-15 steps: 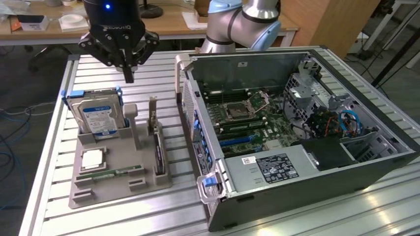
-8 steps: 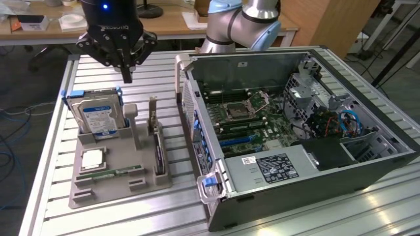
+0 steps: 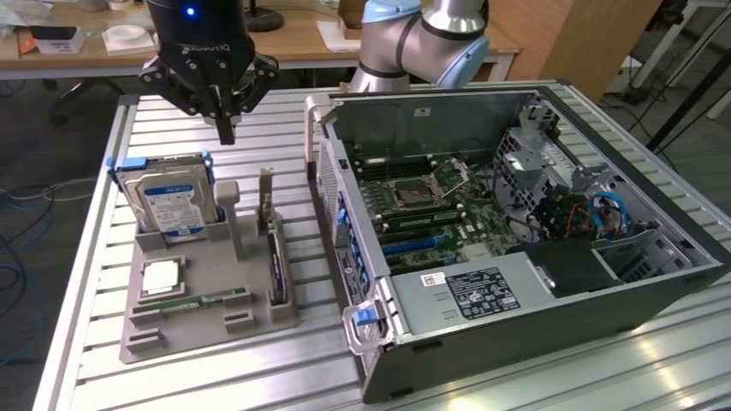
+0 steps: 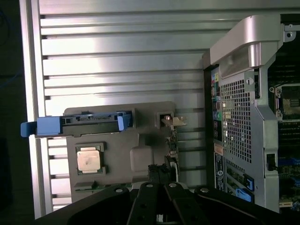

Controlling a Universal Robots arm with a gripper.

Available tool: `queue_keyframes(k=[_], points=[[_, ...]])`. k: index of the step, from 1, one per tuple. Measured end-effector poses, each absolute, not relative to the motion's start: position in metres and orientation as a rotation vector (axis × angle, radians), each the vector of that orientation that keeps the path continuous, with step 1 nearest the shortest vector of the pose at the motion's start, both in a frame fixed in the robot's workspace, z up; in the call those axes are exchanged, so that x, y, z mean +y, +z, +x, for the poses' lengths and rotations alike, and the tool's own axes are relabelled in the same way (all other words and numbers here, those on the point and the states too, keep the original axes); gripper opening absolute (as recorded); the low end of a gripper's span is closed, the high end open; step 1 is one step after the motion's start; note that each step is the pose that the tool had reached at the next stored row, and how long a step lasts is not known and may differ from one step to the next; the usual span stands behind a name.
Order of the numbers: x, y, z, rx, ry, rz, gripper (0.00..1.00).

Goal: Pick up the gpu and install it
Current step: 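Pick up the gpu and move the gpu toward the slot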

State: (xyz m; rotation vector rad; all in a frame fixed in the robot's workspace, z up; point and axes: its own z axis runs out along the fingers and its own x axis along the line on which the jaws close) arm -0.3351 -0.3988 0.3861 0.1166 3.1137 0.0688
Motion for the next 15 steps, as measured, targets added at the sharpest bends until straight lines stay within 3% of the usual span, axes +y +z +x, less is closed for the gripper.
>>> queue_keyframes(k=[10,13,15], points=[[-0.3988,0.3860,-0.3351,3.114,0.069,0.117,0.11],[-0.3988,0.3860,-0.3351,3.114,0.069,0.117,0.29],[-0.3988,0.3860,-0.3351,3.114,0.069,0.117,0.35]])
